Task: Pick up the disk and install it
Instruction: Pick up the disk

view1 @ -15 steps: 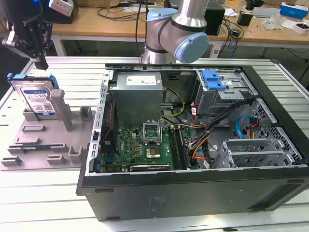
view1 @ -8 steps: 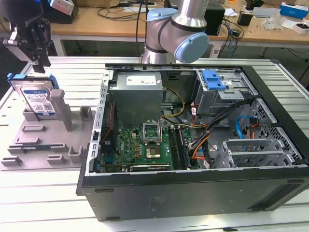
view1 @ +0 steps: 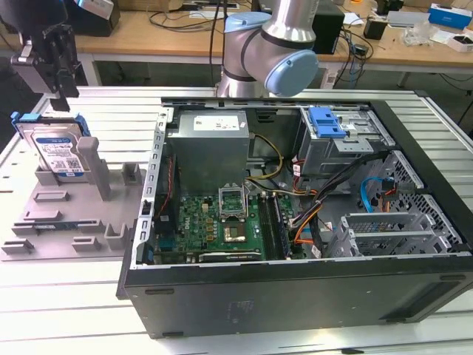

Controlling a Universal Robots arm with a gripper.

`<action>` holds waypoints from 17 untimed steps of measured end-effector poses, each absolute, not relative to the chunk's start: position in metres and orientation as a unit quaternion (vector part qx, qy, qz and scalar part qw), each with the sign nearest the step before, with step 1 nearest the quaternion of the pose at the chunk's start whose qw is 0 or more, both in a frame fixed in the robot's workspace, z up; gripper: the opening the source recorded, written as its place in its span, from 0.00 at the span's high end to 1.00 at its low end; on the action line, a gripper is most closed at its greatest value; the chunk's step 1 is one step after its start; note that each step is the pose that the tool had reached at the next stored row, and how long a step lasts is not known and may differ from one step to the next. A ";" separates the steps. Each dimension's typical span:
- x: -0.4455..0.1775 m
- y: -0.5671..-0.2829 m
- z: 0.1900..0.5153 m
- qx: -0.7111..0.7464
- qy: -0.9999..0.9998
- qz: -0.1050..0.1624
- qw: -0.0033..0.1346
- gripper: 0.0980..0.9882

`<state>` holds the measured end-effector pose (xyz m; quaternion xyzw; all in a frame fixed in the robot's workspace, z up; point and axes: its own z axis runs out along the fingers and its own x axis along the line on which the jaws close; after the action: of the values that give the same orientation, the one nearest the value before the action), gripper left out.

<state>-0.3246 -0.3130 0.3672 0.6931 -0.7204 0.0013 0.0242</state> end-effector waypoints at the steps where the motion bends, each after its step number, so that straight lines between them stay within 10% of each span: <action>1: -0.327 -0.310 0.367 0.693 -0.720 0.002 0.024 0.57; 17: -0.379 -0.296 0.356 0.713 -0.701 0.007 0.020 0.57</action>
<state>-0.3791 -0.2958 0.3561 0.7129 -0.7010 0.0071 0.0203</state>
